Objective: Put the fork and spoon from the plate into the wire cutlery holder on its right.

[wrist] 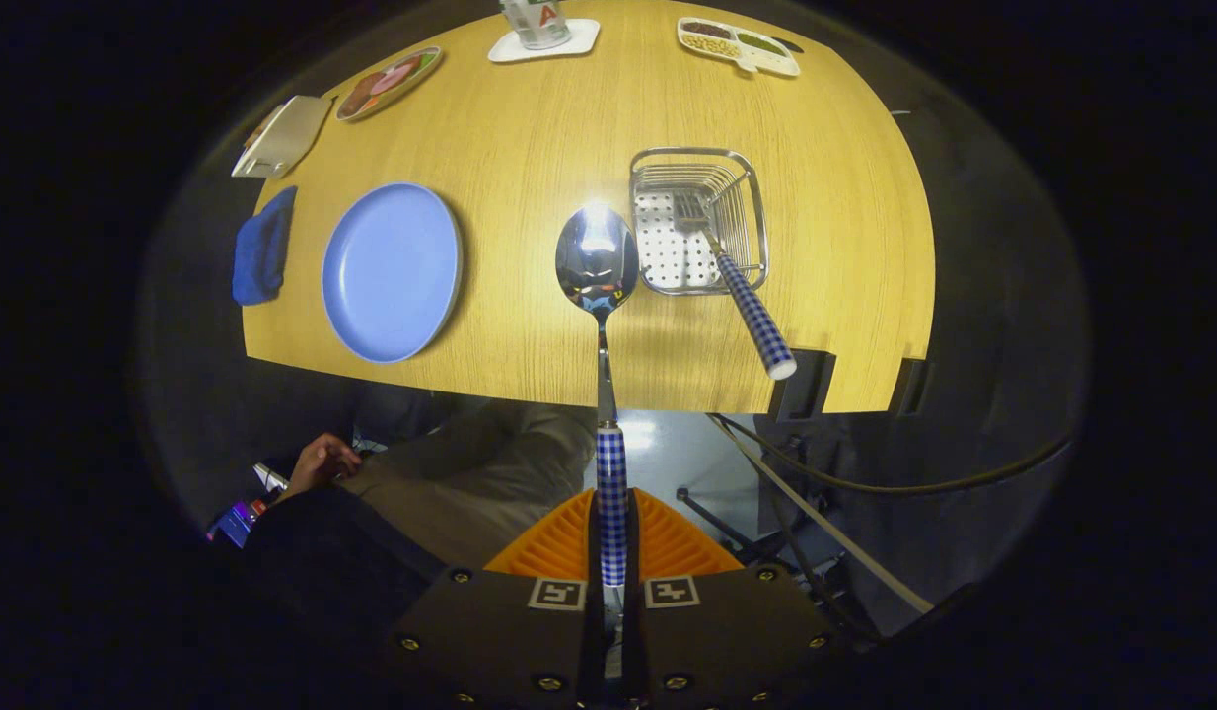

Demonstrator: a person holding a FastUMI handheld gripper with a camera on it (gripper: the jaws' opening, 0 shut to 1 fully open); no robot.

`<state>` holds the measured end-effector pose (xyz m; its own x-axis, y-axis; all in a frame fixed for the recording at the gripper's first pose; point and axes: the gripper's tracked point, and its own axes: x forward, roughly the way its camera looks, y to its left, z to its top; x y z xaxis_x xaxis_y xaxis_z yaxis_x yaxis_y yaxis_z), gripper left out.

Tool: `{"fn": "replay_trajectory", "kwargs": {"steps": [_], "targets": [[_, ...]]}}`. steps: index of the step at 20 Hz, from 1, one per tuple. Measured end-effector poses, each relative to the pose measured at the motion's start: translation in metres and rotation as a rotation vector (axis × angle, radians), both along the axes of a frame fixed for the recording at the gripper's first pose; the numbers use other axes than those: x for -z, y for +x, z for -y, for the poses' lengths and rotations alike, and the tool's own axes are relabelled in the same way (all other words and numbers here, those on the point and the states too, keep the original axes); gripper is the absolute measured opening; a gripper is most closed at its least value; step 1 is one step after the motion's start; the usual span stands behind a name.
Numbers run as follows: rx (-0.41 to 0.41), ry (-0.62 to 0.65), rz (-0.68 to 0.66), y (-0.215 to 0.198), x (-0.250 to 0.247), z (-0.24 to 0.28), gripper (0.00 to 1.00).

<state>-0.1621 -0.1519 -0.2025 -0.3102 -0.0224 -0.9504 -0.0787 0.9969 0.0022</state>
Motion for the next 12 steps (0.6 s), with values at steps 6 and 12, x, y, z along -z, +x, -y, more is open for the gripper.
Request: {"fn": "replay_trajectory", "kwargs": {"steps": [6, 12], "targets": [[0.032, -0.027, -0.097, 0.021, 0.003, 0.012, 0.07], [0.066, -0.022, -0.126, 0.031, 0.001, 0.008, 0.07]]}}
